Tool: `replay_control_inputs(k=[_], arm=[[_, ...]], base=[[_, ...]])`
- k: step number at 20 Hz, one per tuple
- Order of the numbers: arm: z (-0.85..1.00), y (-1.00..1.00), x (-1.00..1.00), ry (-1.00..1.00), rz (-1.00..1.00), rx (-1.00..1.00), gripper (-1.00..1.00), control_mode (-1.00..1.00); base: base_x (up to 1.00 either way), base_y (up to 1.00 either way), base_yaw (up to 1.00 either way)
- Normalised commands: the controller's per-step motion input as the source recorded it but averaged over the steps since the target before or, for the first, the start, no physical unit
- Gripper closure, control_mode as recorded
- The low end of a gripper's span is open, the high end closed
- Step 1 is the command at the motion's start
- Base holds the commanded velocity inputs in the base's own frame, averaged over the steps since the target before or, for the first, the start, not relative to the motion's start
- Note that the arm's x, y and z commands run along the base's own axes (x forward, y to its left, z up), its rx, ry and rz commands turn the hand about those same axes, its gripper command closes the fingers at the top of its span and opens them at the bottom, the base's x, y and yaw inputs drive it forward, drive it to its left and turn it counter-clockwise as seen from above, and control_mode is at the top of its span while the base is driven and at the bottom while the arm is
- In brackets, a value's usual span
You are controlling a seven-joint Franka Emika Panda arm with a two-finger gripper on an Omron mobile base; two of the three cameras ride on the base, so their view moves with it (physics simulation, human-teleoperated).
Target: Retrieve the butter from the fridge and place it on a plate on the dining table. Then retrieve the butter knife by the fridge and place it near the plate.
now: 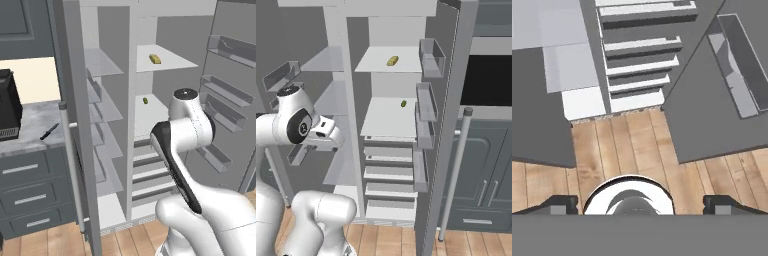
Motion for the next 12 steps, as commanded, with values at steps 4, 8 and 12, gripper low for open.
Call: replay_control_inputs(k=[4, 8, 12], arm=[[-0.02, 0.00, -0.12, 0.00, 0.22, 0.00, -1.00, -1.00], [0.00, -0.02, 0.00, 0.02, 0.16, 0.17, -1.00, -1.00], [0.00, -0.10, -0.12, 0.01, 0.02, 0.02, -1.00, -1.00]], base=[[0.00, 0.00, 0.00], [0.00, 0.00, 0.00], [0.00, 0.00, 0.00]])
